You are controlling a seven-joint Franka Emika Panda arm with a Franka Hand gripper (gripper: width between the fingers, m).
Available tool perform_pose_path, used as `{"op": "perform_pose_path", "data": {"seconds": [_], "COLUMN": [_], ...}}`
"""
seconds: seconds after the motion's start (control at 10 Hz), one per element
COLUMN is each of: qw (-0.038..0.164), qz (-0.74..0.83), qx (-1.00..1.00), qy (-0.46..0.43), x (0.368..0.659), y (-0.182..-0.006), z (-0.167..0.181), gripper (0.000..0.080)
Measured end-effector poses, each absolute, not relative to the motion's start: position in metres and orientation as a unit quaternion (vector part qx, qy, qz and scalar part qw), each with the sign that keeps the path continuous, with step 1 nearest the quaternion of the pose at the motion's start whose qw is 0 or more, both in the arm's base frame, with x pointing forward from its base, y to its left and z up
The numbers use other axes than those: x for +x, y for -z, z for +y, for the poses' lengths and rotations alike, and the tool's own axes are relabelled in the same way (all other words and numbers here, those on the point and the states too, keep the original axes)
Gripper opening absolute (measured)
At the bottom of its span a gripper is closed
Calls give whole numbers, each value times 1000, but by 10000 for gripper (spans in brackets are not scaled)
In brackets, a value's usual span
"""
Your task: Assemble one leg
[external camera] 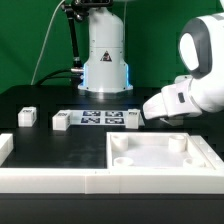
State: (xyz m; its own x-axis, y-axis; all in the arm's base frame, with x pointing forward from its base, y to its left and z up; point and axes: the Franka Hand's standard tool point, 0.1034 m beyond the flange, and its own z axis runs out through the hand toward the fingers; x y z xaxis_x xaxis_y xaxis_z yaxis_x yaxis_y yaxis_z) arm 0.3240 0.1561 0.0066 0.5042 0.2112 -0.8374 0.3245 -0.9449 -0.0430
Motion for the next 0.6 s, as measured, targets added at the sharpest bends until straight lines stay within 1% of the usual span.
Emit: {"op": "perform_pose_path", "data": {"seconds": [0.3,0.4,0.5,0.6], "qw": [60,60,63,63], "qz": [155,154,150,146], "qx": [865,862,857,859], "qy": [473,478,490,486], "x": [324,325,333,339], "y": [-7,-12,-42,-58], "z": [156,156,152,151], "gripper": [288,288,288,288]}}
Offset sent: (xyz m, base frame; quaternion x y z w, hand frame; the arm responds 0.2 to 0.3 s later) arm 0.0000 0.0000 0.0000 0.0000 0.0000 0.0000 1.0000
